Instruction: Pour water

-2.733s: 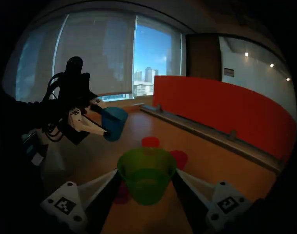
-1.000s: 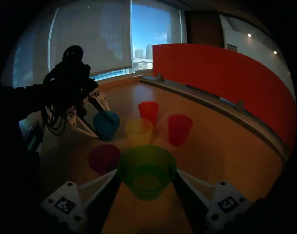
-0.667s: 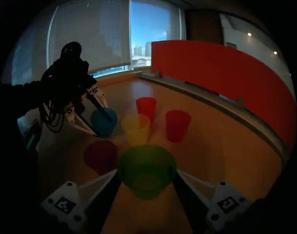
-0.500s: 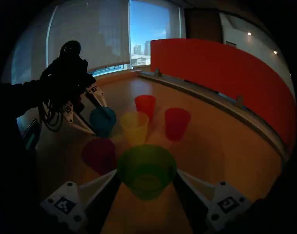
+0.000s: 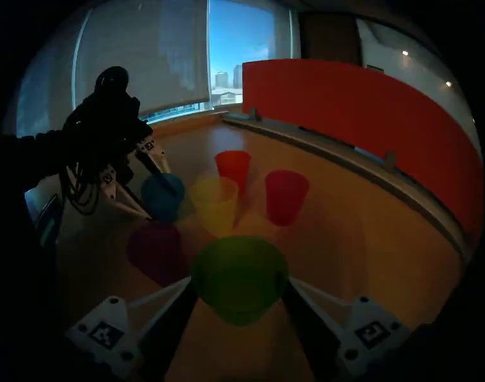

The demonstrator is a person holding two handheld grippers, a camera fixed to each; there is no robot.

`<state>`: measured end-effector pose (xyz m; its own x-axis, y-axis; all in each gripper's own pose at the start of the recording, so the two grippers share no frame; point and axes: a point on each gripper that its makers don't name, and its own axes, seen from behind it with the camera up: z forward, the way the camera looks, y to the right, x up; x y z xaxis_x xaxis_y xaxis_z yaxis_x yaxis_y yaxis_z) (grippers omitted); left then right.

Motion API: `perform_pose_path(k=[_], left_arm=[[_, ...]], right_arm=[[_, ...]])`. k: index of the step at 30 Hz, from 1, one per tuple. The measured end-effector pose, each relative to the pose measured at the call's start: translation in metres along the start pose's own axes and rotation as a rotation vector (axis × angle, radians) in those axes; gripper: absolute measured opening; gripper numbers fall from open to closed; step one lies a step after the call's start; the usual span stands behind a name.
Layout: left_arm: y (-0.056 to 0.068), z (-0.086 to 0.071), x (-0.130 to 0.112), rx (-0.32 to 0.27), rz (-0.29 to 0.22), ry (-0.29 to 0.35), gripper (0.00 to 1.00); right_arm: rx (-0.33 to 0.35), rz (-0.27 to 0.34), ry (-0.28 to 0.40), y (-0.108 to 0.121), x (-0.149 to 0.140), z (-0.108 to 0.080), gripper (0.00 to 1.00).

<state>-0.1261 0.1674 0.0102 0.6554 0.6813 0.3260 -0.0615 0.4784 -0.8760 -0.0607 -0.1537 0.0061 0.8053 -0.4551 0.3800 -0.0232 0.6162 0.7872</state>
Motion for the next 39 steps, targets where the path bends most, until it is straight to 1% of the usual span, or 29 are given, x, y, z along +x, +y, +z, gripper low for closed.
perform_pose_path(k=[5,11,23,27,39], left_arm=[[-0.001,-0.001,-0.005,0.007,0.005,-0.007,0.8],[0.001,-0.001,-0.01,0.003,-0.002,-0.015,0.8],[0.003,0.001,-0.021,0.002,-0.001,-0.044,0.8],[0.005,0.001,-0.025,-0.005,-0.004,-0.058,0.8],[0.01,-0.004,-0.034,-0.003,0.004,-0.072,0.8]], right_arm=[[-0.004,-0.005,-0.002,0.0,-0.001,0.0,0.89],[-0.005,0.002,-0.004,0.0,-0.004,0.002,0.89],[-0.007,0.007,-0.011,0.001,-0.009,0.005,0.89],[-0.01,0.014,-0.018,0.002,-0.014,0.006,0.89],[-0.011,0.021,-0.033,0.003,-0.026,0.014,0.89]])
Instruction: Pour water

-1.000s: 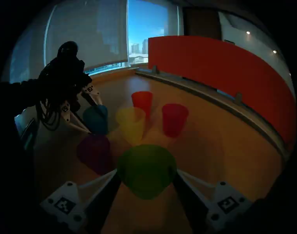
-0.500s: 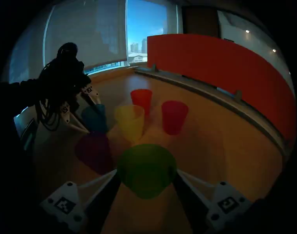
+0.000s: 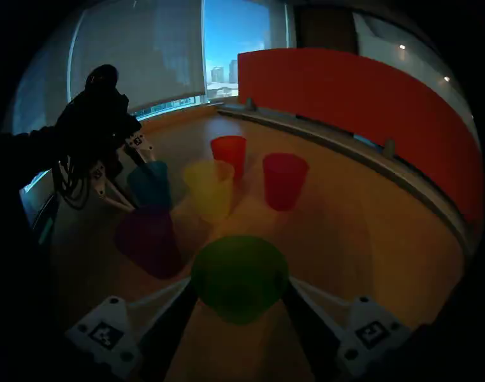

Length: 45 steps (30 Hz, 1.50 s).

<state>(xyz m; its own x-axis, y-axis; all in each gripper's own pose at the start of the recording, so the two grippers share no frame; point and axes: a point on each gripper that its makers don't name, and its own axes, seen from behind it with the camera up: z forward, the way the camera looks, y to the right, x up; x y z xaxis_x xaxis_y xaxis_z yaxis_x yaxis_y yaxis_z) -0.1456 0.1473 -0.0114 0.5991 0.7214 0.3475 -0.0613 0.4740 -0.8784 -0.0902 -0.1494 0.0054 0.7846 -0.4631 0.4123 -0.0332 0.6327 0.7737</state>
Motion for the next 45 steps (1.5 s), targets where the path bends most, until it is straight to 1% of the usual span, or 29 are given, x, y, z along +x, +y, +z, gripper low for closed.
perform_pose_path(k=[6,12,14,18,23,32,38,45], left_arm=[[0.002,0.001,-0.006,-0.002,-0.013,-0.005,0.8],[0.002,-0.001,-0.008,0.004,-0.01,-0.009,0.8],[0.002,-0.003,-0.007,0.004,-0.011,-0.008,0.8],[0.001,-0.006,-0.007,0.01,-0.017,-0.005,0.8],[-0.002,-0.011,-0.01,0.021,-0.026,-0.004,0.8],[-0.006,-0.023,-0.016,0.044,-0.057,0.012,0.8],[-0.01,-0.033,-0.021,0.076,-0.074,0.022,0.8],[-0.01,-0.048,-0.021,0.096,-0.112,0.063,0.79]], right_arm=[[-0.003,0.001,0.0,0.0,-0.005,0.001,0.9],[-0.006,0.005,0.001,0.0,-0.007,0.0,0.91],[-0.007,0.005,0.001,0.0,-0.008,-0.001,0.92],[-0.01,0.013,-0.004,0.0,-0.01,-0.002,1.0],[-0.018,0.018,-0.007,0.001,-0.013,-0.006,1.0],[-0.046,0.025,-0.003,0.004,-0.02,-0.023,1.0],[-0.074,0.029,0.007,0.004,-0.023,-0.038,1.0],[-0.105,0.038,0.022,0.003,-0.026,-0.057,1.0]])
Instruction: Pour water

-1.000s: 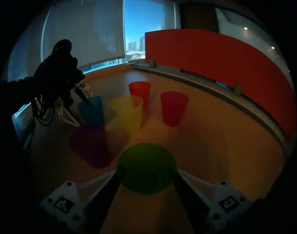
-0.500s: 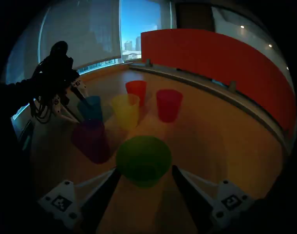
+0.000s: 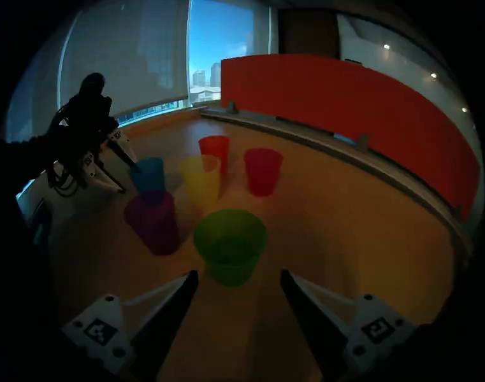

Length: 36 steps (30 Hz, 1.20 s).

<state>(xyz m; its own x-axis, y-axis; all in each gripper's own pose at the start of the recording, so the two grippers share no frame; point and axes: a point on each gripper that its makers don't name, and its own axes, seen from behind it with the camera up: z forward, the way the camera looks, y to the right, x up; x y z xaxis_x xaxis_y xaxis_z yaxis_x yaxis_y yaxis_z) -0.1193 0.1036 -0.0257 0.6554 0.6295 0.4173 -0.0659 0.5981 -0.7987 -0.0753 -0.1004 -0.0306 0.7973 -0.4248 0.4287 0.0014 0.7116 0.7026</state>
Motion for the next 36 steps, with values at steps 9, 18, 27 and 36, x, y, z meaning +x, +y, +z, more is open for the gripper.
perform_pose_path(k=[9,18,27,36], left_arm=[[-0.002,-0.023,-0.005,0.036,-0.032,0.036,0.8],[-0.005,-0.037,0.003,0.097,-0.087,0.118,0.8],[-0.019,-0.056,0.012,0.209,-0.155,0.22,0.8],[-0.044,-0.081,0.025,0.359,-0.229,0.372,0.8]], right_arm=[[-0.045,0.013,0.007,0.002,-0.008,-0.024,1.0],[-0.092,0.038,0.05,0.002,-0.002,-0.035,1.0],[-0.163,0.063,0.12,0.006,0.009,-0.051,1.0],[-0.286,0.092,0.213,0.028,0.019,-0.068,1.0]])
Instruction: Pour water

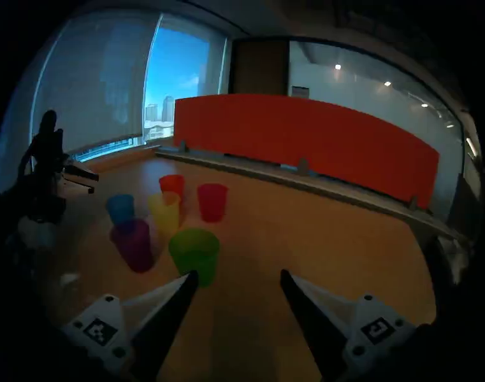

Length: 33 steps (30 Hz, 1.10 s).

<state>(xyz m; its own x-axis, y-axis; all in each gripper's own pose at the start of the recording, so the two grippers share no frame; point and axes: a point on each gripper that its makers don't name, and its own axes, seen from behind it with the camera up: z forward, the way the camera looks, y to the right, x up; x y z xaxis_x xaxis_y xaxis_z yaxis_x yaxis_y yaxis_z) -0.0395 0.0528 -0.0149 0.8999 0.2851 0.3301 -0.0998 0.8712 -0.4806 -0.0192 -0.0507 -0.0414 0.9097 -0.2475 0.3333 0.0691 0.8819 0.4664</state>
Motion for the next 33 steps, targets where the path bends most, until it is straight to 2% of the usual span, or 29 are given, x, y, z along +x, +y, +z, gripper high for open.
perform_pose_path(k=[11,15,18,24,33], left_arm=[[-0.041,-0.016,0.022,0.187,-0.133,0.166,0.8],[-0.055,-0.018,0.021,0.25,-0.167,0.201,0.8],[-0.059,-0.018,0.019,0.278,-0.192,0.209,0.8],[-0.058,-0.017,0.023,0.307,-0.231,0.249,0.8],[-0.06,-0.026,0.047,0.352,-0.226,0.313,0.8]], right_arm=[[-0.139,0.073,0.144,0.022,0.021,-0.004,1.0],[-0.183,0.08,0.178,0.027,0.027,-0.007,1.0],[-0.228,0.082,0.214,0.032,0.035,-0.01,1.0],[-0.294,0.087,0.267,0.039,0.045,-0.013,1.0],[-0.368,0.091,0.328,0.045,0.062,-0.022,1.0]])
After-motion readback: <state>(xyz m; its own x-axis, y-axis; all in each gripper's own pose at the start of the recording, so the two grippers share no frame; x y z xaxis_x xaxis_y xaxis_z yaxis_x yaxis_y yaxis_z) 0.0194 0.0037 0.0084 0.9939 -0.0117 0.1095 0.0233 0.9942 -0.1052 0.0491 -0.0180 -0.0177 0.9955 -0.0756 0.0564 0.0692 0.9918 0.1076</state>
